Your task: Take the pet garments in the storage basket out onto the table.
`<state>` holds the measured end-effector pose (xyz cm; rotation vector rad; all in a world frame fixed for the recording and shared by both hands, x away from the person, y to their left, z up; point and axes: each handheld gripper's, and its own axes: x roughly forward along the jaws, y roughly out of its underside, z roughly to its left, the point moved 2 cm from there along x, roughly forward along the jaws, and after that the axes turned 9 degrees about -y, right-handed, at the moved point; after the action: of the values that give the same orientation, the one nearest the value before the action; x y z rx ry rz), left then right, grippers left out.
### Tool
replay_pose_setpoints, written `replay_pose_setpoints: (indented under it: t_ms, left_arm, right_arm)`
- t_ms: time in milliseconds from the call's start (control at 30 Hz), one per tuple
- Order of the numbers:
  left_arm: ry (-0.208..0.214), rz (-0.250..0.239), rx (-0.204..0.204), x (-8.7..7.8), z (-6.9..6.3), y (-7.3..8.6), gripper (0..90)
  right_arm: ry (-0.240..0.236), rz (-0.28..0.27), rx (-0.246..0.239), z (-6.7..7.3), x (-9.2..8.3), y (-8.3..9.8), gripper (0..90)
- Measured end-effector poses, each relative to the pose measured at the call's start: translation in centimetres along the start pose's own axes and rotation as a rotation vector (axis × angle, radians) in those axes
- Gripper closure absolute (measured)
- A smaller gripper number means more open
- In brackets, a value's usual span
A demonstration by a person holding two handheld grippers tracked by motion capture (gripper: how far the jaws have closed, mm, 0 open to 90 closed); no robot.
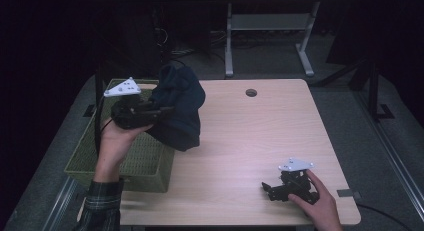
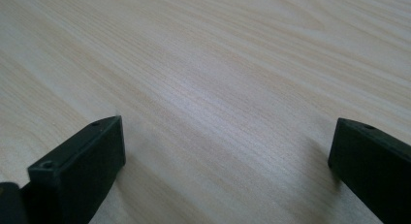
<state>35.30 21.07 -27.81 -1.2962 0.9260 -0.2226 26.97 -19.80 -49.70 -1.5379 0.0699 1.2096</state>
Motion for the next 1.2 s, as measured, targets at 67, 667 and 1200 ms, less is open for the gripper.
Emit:
replay_pose_setpoints:
  t_ms: [67,667,1200]
  left_arm:
    - [0.021,0.009,0.013,1.0,-0.8,-0.2,65.7]
    - [0.121,0.052,0.064,6.3,-5.0,-0.9,65.7]
    - [0.193,0.096,0.089,11.2,-7.9,-0.6,65.7]
  right_arm:
    - [0.001,0.001,0.000,0.0,0.0,0.0,0.0]
    - [0.002,0.000,-0.002,0.0,0.0,0.0,0.0]
    - [0.002,-0.001,-0.005,0.0,0.0,0.0,0.0]
